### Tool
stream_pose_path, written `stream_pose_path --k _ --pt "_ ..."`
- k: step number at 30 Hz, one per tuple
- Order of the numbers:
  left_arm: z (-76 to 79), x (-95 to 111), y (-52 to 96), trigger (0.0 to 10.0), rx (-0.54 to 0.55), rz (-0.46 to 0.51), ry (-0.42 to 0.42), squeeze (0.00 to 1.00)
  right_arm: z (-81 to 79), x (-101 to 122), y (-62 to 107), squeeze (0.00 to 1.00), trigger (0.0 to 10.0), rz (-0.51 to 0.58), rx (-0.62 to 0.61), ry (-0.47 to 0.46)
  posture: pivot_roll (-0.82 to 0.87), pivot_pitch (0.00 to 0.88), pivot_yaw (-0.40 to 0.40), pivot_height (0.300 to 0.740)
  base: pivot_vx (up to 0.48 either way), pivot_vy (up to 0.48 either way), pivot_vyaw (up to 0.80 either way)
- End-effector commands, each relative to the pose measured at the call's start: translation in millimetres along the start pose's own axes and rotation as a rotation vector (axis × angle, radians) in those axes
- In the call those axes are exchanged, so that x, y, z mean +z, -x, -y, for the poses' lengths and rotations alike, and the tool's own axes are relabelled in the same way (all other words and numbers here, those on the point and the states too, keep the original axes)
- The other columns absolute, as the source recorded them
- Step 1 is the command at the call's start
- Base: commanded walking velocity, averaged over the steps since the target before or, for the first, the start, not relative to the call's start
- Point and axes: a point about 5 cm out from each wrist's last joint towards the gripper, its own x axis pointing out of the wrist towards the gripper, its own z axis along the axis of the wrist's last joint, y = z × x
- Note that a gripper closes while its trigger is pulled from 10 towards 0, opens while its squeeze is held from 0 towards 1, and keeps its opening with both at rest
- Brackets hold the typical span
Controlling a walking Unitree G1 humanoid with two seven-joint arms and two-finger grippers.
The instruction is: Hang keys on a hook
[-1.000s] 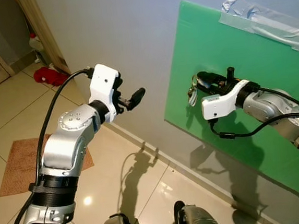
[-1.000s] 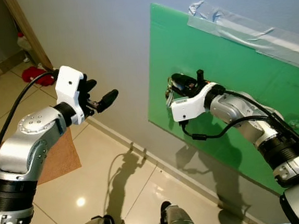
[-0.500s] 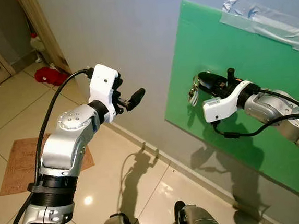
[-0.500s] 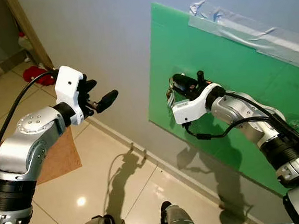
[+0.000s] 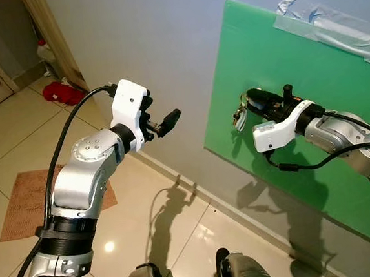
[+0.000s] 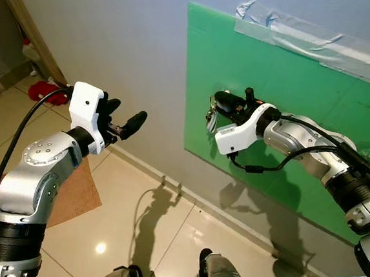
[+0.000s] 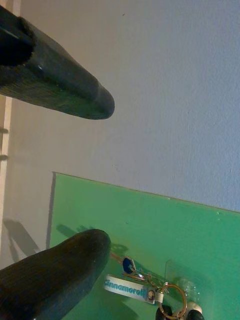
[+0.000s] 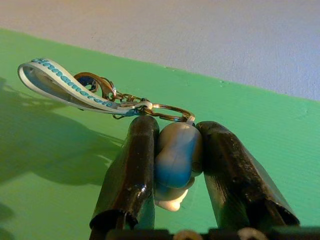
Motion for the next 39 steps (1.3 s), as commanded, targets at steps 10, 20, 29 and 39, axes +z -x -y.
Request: stream_pose_path --k 10,20,29,39 --pt "2.5 4 0.2 10.0 -0.009 0.005 -0.01 0.0 29.0 -26 7.9 0.0 0.0 -0.154 -0.167 0.046 -0.1 0.191 -0.004 0.74 0.0 0.0 0.0" --pt "2.7 3 0.5 10.0 -0.01 0.004 -0.009 0.0 26.9 -31 8.4 0.0 0.0 -0.188 -0.167 0.05 -0.1 0.191 -0.006 0.74 0.0 0.0 0.0" --pt "1.6 3 1.6 10.0 -0.008 0.001 -0.01 0.0 18.3 -37 7.5 0.0 0.0 -0.261 -0.168 -0.171 -0.1 0.193 -0.005 0.74 0.0 0.0 0.0" --pt "4.9 1 2.0 10.0 -0.007 -0.001 -0.004 0.0 3.7 0 -0.1 0.0 0.0 -0.207 -0.235 -0.754 -0.1 0.192 -0.012 0.74 0.0 0.0 0.0"
